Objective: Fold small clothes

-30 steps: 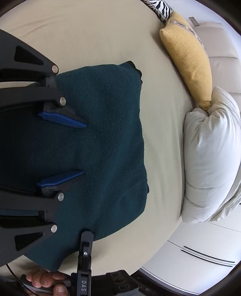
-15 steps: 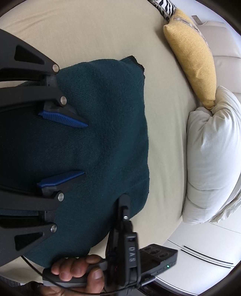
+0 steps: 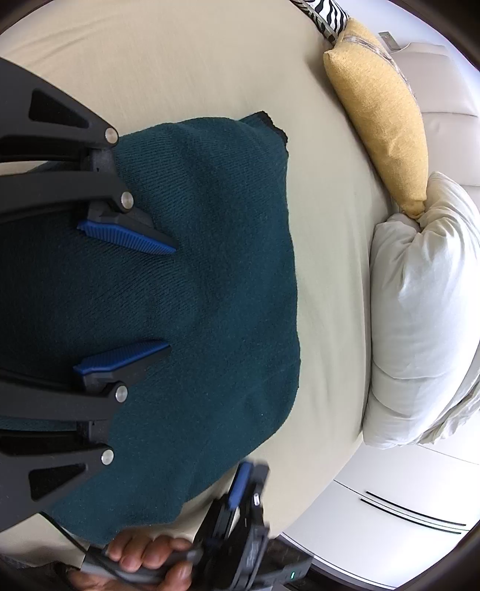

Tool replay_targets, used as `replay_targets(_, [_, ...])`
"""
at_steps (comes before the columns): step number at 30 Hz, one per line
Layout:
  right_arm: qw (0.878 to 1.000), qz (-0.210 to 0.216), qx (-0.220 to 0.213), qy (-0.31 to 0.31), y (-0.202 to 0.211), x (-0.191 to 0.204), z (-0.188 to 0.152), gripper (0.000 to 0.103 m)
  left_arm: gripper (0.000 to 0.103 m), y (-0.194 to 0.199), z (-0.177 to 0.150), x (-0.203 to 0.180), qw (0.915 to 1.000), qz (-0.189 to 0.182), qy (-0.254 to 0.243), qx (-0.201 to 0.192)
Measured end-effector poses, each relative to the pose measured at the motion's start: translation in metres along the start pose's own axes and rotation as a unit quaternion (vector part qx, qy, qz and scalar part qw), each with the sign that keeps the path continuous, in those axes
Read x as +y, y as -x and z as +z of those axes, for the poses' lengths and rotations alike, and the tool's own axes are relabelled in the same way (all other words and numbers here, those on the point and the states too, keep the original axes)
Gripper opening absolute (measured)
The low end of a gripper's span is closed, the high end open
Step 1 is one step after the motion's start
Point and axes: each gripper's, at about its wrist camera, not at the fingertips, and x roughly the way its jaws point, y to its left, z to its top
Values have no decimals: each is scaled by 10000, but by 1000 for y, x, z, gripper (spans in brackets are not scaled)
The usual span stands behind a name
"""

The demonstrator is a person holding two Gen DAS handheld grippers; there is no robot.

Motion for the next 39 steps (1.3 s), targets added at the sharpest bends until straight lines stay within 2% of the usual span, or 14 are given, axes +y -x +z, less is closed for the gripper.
replay_targets(2, [9999, 152, -64, -3, 18, 3, -6, 50, 52, 0, 0, -1, 10000, 29, -7, -15])
replay_targets(4, [9994, 335, -83, 65, 32, 9, -11, 61, 52, 1, -1, -2, 10000, 60, -20, -36])
replay_targets(7, [9971, 542, 354, 395, 32, 29, -20, 63, 52, 4, -1, -2, 9999, 60, -17, -106])
replay_targets(12, [9909, 83, 1162, 681, 2, 47, -41, 63, 52, 43, -13, 8, 9985, -16, 286, -470])
replay_targets(13, [9910, 84, 1128, 718, 5, 48, -44, 63, 54, 59, -18, 12, 9971, 75, 419, -632])
replay_targets(15, [9908, 171, 1158, 686, 10, 49, -49, 63, 68, 81, -25, 23, 9935, 217, 644, -910])
replay_targets(16, [9905, 182, 1175, 689, 12, 50, -51, 63, 69, 88, -29, 32, 9916, 256, 828, -965])
replay_targets(20, [9877, 134, 1345, 781, 14, 47, -56, 61, 69, 73, -33, 55, 9906, 133, 1286, -445])
replay_targets(23, [9862, 1, 1431, 827, 12, 47, -59, 52, 71, 45, -39, 53, 9881, -299, 1494, 229])
replay_targets(25, [9842, -168, 1485, 944, 3, 52, -66, 44, 74, 33, -43, 56, 9841, -457, 1694, 279])
replay_targets(27, [9823, -388, 1491, 1067, -4, 58, -68, 35, 72, 28, -44, 62, 9803, -581, 1859, 312])
replay_targets(33, [9751, -942, 1363, 1474, -14, 75, -75, 24, 47, 39, -34, 37, 9914, -82, 1247, 390])
replay_targets(36, [9592, -1512, 1180, 2077, -9, 103, -86, 20, 39, 56, -38, 36, 9920, -46, 1190, 418])
replay_targets(39, [9413, -1846, 903, 2680, 8, 139, -101, 19, 37, 87, -44, 32, 9944, 37, 1006, 329])
